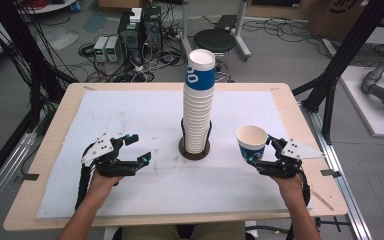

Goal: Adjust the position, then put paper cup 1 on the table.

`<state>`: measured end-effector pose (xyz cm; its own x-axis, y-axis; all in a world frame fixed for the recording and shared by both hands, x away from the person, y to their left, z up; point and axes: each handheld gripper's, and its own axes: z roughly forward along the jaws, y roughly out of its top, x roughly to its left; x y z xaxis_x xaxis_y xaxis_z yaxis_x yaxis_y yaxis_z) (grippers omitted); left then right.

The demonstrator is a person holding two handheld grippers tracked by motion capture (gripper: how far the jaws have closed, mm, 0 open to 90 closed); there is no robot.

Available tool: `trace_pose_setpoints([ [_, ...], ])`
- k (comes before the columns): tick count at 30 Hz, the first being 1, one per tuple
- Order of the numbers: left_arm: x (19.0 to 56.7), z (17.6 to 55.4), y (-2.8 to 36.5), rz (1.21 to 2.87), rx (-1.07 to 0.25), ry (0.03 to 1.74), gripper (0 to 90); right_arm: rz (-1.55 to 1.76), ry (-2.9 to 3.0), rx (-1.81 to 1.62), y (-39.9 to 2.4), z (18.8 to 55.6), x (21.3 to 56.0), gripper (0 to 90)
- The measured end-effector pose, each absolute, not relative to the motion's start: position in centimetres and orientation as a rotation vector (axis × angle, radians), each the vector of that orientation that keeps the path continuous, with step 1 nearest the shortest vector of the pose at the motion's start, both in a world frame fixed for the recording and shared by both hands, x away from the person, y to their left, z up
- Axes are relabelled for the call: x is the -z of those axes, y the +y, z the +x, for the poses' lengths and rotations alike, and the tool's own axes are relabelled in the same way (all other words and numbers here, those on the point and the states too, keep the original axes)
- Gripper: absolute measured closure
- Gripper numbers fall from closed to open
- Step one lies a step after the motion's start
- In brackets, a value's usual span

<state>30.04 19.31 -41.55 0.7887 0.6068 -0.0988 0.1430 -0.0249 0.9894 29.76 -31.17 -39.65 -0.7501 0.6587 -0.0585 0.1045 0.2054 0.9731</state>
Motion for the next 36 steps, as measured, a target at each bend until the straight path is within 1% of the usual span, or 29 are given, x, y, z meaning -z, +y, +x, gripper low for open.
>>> trace_pose_setpoints([
  [26,41.8,30.2,19.3,1.563,-0.416,0.620,18.4,0.765,1.974,-1.563,-31.7,29.8,39.7,27.6],
  [36,41.7,30.2,19.2,1.576,-0.421,0.614,18.5,0.825,1.971,-1.519,-31.8,31.3,40.2,27.6],
])
